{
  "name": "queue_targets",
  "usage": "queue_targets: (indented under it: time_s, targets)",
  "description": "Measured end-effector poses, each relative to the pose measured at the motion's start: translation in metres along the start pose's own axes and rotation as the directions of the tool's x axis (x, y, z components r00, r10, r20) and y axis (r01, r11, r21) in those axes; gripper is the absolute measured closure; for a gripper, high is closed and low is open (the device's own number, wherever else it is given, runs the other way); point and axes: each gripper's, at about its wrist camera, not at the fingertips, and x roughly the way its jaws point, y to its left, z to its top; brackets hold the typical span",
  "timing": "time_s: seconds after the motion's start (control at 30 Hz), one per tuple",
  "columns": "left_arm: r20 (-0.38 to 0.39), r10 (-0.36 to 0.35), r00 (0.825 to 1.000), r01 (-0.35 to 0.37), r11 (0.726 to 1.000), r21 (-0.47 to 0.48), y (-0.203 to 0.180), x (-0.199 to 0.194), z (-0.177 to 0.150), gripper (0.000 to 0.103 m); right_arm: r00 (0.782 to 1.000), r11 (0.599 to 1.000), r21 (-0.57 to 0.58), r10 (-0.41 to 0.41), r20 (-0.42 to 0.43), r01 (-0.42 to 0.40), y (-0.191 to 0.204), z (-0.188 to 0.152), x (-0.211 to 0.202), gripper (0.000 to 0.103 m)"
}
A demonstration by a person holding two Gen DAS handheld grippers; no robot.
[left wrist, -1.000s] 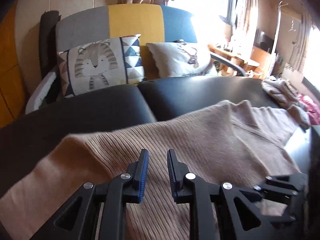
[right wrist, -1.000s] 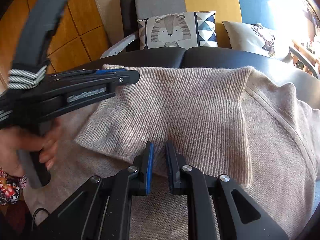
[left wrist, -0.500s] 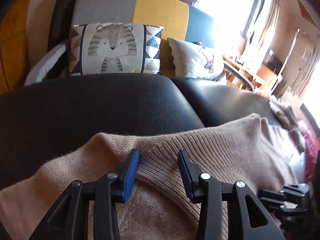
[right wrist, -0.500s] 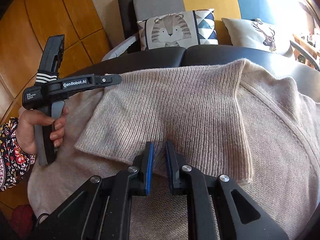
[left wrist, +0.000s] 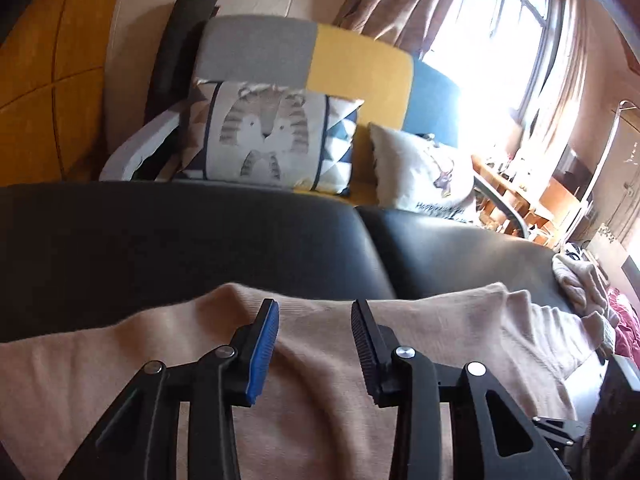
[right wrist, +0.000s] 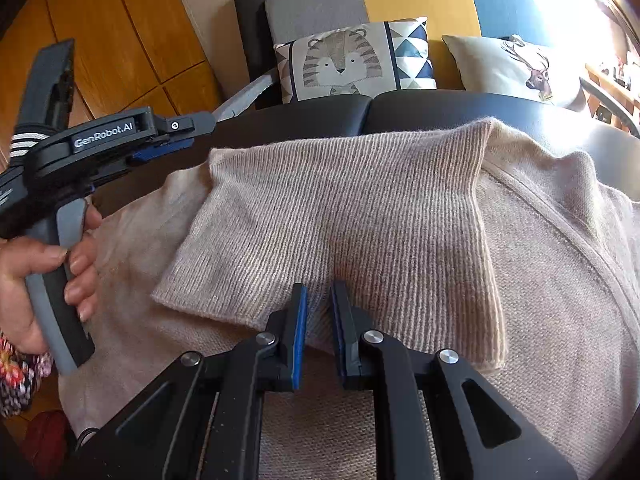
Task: Fold clothes
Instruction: 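Press the folded ribbed panel flat with both open grippers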
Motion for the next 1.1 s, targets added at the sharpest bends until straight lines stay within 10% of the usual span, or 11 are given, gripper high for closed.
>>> queue_targets:
  time_s: [0.33, 0.63, 1.1]
  targets:
    - [-0.188, -0.077, 0.979, 0.110, 0.979, 0.171, -0.087, 0.038, -0.052, 0.064, 0.979, 0.968, 0.239, -0.121, 0.163, 0.080, -0.060, 0.024, -0.053, 0.090]
    - [-0.174, -0.106, 0.979, 0.135, 0.977, 0.164, -0.086, 0.038, -0.057, 0.063, 0.995, 0.919, 0.380, -0.099, -0.027, 0.102, -0.130, 0.079, 0.017, 0.096]
    - [-0.154, -0.089, 0.984, 0.118, 0.974, 0.192, -0.089, 0.042, -0.062, 0.063, 0.997, 0.866, 0.500, -0.007, 0.078, -0.033, -0.173, 0.096, 0.045, 0.099]
